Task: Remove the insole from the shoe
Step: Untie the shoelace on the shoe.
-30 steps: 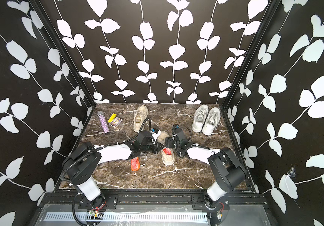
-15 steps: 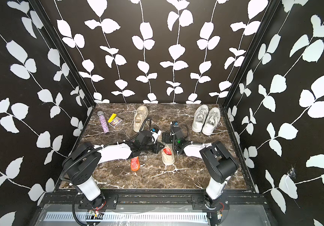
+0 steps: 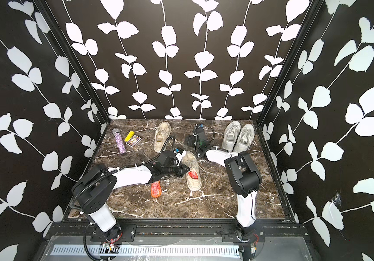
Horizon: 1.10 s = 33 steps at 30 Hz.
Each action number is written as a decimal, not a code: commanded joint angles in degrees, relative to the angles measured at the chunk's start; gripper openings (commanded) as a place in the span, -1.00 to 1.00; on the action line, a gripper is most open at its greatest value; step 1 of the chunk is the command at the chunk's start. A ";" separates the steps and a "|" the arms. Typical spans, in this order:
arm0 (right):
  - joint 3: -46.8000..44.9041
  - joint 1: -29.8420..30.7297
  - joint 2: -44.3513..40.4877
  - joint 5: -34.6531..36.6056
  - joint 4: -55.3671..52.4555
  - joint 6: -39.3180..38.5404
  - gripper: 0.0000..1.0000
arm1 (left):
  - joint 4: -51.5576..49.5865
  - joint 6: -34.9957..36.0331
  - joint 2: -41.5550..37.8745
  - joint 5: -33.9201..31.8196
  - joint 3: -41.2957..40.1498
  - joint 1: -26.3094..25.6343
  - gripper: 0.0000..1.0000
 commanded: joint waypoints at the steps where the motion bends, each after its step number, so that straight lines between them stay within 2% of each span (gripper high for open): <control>1: 1.17 0.22 -2.54 1.12 -5.91 -0.46 0.75 | -1.69 0.89 -3.26 0.29 0.02 -0.35 -1.00; 5: -4.59 0.32 -9.70 -0.27 -9.35 -3.11 0.67 | -2.27 1.00 -3.67 -1.55 0.16 -0.39 -1.00; 8: -9.63 0.91 -16.42 -2.69 -15.82 -4.49 0.58 | -2.68 0.93 -3.71 -2.98 0.59 -0.35 -1.00; 14: -21.43 5.32 -30.51 -2.95 -24.58 -5.11 0.51 | -2.27 0.84 -3.56 -4.19 0.90 -0.35 -1.00; 18: -24.66 8.09 -31.69 -5.85 -24.82 -4.83 0.39 | -2.07 0.65 -2.91 -4.08 1.33 -0.36 -1.00; 23: -23.64 9.85 -27.75 -4.09 -25.41 -4.80 0.19 | -2.16 0.45 -2.87 -4.20 1.39 -0.35 -1.00; 26: -22.51 10.07 -25.72 -4.01 -25.34 -4.93 0.03 | -2.27 0.41 -2.92 -4.22 1.41 -0.35 -1.00; 29: -20.77 10.11 -24.17 -3.55 -26.02 -4.80 -0.24 | -2.33 0.52 -2.80 -4.34 1.40 -0.35 -1.00; 31: -19.91 10.14 -24.02 -2.26 -27.11 -4.76 -0.57 | -2.38 0.67 -2.77 -4.51 1.43 -0.35 -1.00; 33: -19.35 10.16 -24.32 -0.83 -28.45 -4.71 -0.80 | -2.62 0.90 -2.87 -4.85 1.35 -0.35 -1.00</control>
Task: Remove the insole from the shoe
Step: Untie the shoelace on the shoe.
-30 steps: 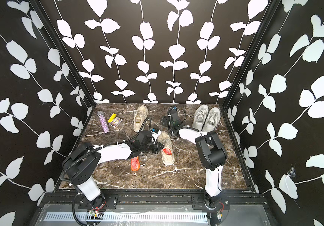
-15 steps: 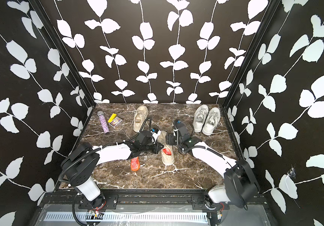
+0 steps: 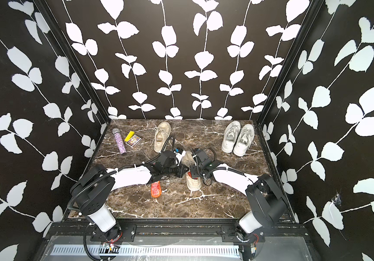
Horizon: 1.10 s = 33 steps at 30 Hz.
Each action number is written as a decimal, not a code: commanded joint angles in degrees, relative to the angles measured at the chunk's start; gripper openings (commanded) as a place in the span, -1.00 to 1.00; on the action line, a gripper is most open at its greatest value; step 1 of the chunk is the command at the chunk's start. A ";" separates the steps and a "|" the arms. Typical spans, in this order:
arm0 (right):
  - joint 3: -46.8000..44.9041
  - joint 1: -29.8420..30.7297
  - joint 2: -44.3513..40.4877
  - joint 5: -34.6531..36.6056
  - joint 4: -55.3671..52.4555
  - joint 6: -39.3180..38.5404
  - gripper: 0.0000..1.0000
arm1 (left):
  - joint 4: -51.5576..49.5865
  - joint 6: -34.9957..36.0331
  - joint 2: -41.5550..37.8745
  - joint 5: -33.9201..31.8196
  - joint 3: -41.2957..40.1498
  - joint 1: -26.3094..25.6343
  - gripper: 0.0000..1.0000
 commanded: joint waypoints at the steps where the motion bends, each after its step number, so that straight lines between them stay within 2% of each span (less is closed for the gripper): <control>1: 1.98 0.29 -0.82 3.62 -2.21 0.19 -0.89 | -0.98 0.53 -1.97 -1.88 1.15 -0.17 -1.00; 3: 1.39 0.28 -1.71 5.94 -2.85 0.68 -0.99 | -1.03 0.63 -2.38 -2.90 0.62 -0.09 -1.00; 6: 0.33 -0.04 -2.94 9.72 -4.75 1.61 -1.00 | -1.22 -0.28 -2.91 -5.38 -0.38 0.35 -1.00; 11: -1.43 -5.83 -3.87 7.28 -6.82 4.36 -1.00 | 2.46 -3.61 -4.52 -6.64 -4.56 2.51 -1.00; 15: -5.02 -12.76 -5.31 7.28 -8.02 10.06 -1.00 | -0.59 -7.70 -8.92 -17.51 -9.12 3.85 -1.00; 18: -6.90 -14.93 -4.78 4.51 -5.59 11.57 -1.00 | -2.07 -8.39 -10.72 -20.29 -10.91 4.44 -1.00; 26: -7.97 -13.74 -4.95 2.97 -1.09 11.32 -1.00 | -3.37 -7.60 -7.70 -16.18 -9.04 4.50 -1.00; 31: -8.25 -13.48 -4.23 -7.56 5.86 9.57 -1.00 | -9.67 -3.30 -7.15 -15.72 -4.40 4.46 -1.00; 33: -7.90 -12.97 -3.65 -10.62 8.05 9.17 -1.00 | -11.41 -0.67 -6.79 -13.13 -2.06 4.41 -0.91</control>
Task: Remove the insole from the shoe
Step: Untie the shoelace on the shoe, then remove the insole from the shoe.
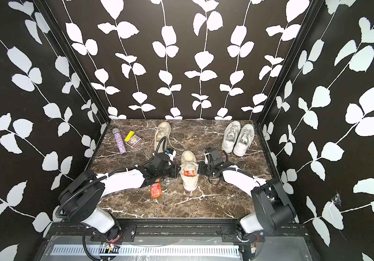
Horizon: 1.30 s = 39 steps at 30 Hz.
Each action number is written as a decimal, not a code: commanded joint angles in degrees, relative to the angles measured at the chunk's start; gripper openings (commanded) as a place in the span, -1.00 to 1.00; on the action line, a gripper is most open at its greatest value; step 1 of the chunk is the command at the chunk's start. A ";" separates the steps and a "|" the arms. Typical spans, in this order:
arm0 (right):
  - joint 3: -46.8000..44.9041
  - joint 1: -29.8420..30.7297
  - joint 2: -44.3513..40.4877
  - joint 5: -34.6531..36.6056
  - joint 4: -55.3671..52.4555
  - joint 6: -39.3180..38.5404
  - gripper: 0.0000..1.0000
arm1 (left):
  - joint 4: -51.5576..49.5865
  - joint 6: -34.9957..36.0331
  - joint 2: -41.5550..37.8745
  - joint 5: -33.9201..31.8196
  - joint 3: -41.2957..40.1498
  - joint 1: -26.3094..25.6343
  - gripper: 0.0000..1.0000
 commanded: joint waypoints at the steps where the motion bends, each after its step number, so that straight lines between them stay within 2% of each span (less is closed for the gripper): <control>1: -0.43 -2.04 0.64 1.97 1.69 -1.09 -1.00 | -8.84 4.94 -0.34 -3.31 3.52 2.24 -0.85; 4: 0.48 -0.76 0.85 0.71 2.68 -2.18 -1.00 | -12.36 8.04 -1.53 -3.99 5.68 2.21 -0.64; 9: 0.07 0.82 1.31 -4.02 7.91 -0.63 -1.00 | -18.82 15.00 -5.90 -8.41 10.02 1.10 -0.09; 11: 0.16 1.20 1.33 -4.08 8.44 -0.52 -1.00 | -19.00 17.65 -6.49 -7.33 11.83 -0.65 -0.01; 16: -0.27 1.24 0.35 -3.44 8.80 0.14 -1.00 | -17.31 22.15 -2.54 -3.61 16.85 -7.46 -0.02; 20: -2.00 1.24 -1.67 -3.16 10.32 1.17 -1.00 | -13.62 20.89 1.72 0.59 18.25 -7.78 -0.12; 27: -3.16 1.26 -3.20 -4.06 11.00 1.08 -1.00 | -10.87 19.50 8.18 5.40 21.05 -7.78 -0.14; 33: -3.79 1.24 -4.52 -2.88 11.05 1.35 -1.00 | -13.07 20.44 11.51 1.88 21.14 -7.79 -0.15; 39: -3.12 1.22 -4.84 -1.84 9.34 0.26 -1.00 | -21.04 25.54 11.81 -8.22 22.35 -7.78 -0.08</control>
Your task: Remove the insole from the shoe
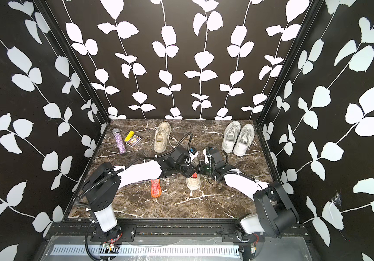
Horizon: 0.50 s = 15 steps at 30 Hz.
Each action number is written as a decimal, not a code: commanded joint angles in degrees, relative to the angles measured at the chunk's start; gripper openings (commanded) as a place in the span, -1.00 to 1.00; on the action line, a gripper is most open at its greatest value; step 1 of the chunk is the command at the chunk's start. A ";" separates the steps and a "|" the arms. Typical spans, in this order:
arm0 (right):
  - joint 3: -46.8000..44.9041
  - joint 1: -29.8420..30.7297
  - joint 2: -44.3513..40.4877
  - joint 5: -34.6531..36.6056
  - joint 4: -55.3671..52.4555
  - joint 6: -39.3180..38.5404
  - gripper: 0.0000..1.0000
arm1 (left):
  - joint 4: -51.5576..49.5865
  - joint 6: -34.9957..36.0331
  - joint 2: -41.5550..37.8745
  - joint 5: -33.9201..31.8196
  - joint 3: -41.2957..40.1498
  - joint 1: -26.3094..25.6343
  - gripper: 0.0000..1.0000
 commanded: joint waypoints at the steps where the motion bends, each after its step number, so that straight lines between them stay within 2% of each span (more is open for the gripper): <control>1: 0.51 0.30 -2.05 0.87 1.75 -0.32 -1.00 | -6.06 4.29 -0.94 -7.77 1.47 0.15 -0.06; 7: 0.87 0.22 -1.65 0.61 1.64 -0.35 -1.00 | -8.21 7.70 -0.62 -9.74 2.64 0.08 0.02; 15: 1.09 0.22 -1.71 0.59 1.60 -0.36 -1.00 | -8.31 8.33 -0.04 -10.24 3.97 -0.21 0.08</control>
